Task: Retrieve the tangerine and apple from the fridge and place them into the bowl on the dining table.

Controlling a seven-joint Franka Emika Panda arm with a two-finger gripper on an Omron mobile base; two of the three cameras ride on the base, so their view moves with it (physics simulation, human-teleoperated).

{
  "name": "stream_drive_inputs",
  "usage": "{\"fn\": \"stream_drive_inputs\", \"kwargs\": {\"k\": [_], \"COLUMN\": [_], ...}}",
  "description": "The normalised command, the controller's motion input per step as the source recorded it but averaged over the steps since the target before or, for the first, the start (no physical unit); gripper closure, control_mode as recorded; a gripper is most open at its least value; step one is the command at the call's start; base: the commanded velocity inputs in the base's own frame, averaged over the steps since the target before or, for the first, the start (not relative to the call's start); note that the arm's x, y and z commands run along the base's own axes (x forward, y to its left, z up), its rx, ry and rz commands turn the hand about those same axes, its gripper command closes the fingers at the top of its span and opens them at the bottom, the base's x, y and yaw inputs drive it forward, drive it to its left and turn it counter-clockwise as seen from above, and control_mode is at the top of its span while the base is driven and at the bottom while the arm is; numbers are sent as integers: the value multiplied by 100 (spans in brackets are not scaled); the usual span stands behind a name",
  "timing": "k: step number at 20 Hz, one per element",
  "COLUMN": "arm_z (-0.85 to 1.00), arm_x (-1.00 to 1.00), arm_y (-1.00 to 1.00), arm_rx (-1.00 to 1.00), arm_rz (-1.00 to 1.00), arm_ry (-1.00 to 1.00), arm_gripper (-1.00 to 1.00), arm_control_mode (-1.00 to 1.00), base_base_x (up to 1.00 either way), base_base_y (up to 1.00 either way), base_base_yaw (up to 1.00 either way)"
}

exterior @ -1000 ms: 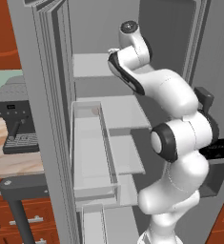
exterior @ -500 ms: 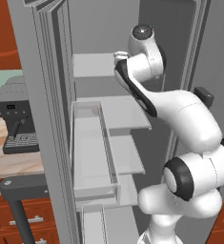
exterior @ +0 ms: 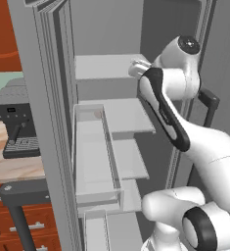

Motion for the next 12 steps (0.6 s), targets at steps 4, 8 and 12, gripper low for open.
{"fn": "stream_drive_inputs", "kwargs": {"k": [4, 8, 12], "arm_z": [0, 0, 0], "arm_x": [-98, -76, -55], "arm_y": [0, -1, -17], "arm_rx": [2, -1, 0], "arm_rz": [15, 13, 19], "arm_ry": [0, 0, -1], "arm_gripper": [100, 100, 100], "arm_control_mode": [-100, -100, -100], "base_base_x": [0, 0, 0], "base_base_y": [0, 0, 0], "base_base_yaw": [0, 0, 0]}}
